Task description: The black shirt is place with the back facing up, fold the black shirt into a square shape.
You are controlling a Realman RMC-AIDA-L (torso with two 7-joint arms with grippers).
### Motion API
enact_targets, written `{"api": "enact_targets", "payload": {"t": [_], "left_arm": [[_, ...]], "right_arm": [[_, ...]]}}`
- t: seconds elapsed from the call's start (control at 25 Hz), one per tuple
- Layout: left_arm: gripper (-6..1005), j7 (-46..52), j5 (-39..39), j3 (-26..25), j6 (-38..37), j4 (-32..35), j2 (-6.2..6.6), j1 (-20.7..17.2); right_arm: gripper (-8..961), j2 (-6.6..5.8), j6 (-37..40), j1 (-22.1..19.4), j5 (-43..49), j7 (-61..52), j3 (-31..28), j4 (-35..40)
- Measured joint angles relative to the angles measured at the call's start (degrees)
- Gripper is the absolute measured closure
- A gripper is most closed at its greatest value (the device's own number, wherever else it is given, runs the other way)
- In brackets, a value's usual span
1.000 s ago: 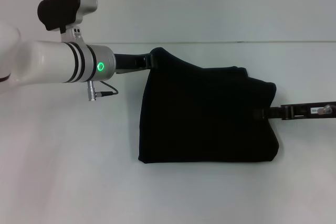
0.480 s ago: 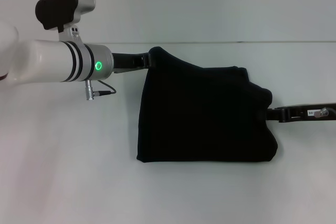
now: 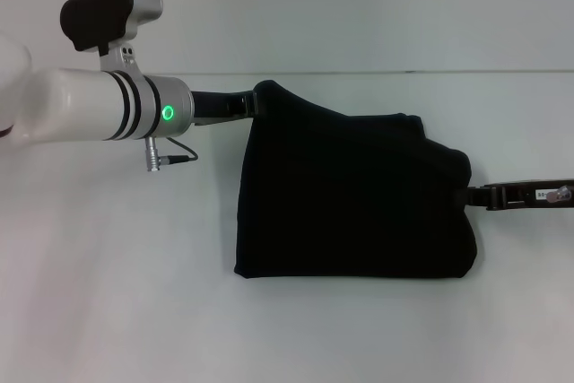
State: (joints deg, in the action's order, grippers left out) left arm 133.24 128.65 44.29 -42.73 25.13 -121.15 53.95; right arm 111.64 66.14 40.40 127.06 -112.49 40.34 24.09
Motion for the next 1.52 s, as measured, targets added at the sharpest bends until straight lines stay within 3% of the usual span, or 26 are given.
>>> {"api": "enact_targets", "payload": {"t": [0.76,1.04,1.16,1.4,1.52], "left_arm": [[983,0.1,0.4,-0.4,0.2,0.0,0.72,-0.8],[981,0.1,0.5,-0.4,0.7,0.0,0.74,-1.7],[980,0.1,0.5,-0.4,0.7,0.0,0.78,-1.8],[979,0.0,0.6,-0.2,0.6,0.0,0.83,-2.0],[979,-0.1,0.6,-0.1,0.6,0.0,0.83,-2.0]], "right_arm": [[922,0.06,1.4,-1.1,-0.3,-0.6,-1.5,3.6],[637,0.01,5.2,-2.6,-0.5,-0.7,-8.3,9.0],[530,-0.17,5.1,-1.9,-0.5,-1.2,-8.1,8.6],[245,0.89,2.8,0.3,-0.1,-2.3,-7.5,6.8],[196,0.87,-0.7,2.6,0.0,-2.6,-6.5,2.7]]}}
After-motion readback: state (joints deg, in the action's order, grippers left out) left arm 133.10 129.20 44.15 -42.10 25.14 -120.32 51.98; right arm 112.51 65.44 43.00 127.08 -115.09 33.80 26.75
